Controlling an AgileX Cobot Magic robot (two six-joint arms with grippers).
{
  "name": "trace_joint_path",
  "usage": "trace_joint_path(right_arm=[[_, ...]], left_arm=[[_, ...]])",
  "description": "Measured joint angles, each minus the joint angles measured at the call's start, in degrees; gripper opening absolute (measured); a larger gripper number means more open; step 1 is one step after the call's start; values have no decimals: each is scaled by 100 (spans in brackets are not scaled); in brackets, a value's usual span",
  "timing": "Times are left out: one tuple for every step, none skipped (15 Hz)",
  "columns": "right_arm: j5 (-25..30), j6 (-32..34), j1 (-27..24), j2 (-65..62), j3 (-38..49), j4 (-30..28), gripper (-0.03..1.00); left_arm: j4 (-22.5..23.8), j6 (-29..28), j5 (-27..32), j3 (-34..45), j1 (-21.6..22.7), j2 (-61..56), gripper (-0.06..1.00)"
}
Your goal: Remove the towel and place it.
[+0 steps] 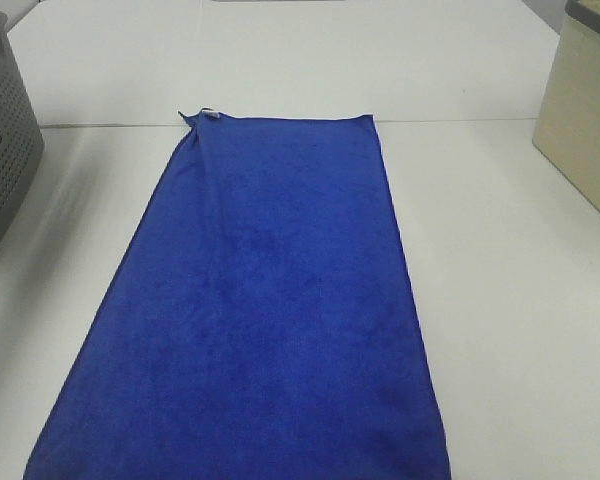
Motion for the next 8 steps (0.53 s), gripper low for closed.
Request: trace_joint_path(right_arm=[[6, 0, 0, -292, 344, -23, 58], [6, 0, 0, -871, 1008, -40, 58], [23, 0, 6, -1902, 2034, -97, 58], [23, -6, 11, -2590, 2704, -183, 58], [29, -6, 11, -3283, 3272, -252, 58], [46, -6, 11, -3845, 3804, -315, 58], [46, 0, 11, -4372, 4343, -338, 58], [46, 46, 11, -4939, 4841, -338, 58]], left_arm=[[17, 63, -6, 682, 0, -544, 71], [34, 132, 0, 1409, 0, -1117, 71], [52, 166, 0, 2166, 0, -1753, 71], [138, 172, 0, 2979, 0, -2510, 71], [321, 172, -6, 3707, 0, -3266, 71], [573, 172, -86, 4280, 0, -3902, 71], [791, 172, -183, 4784, 0, -4463, 71], [963, 172, -252, 5288, 0, -4950, 71]])
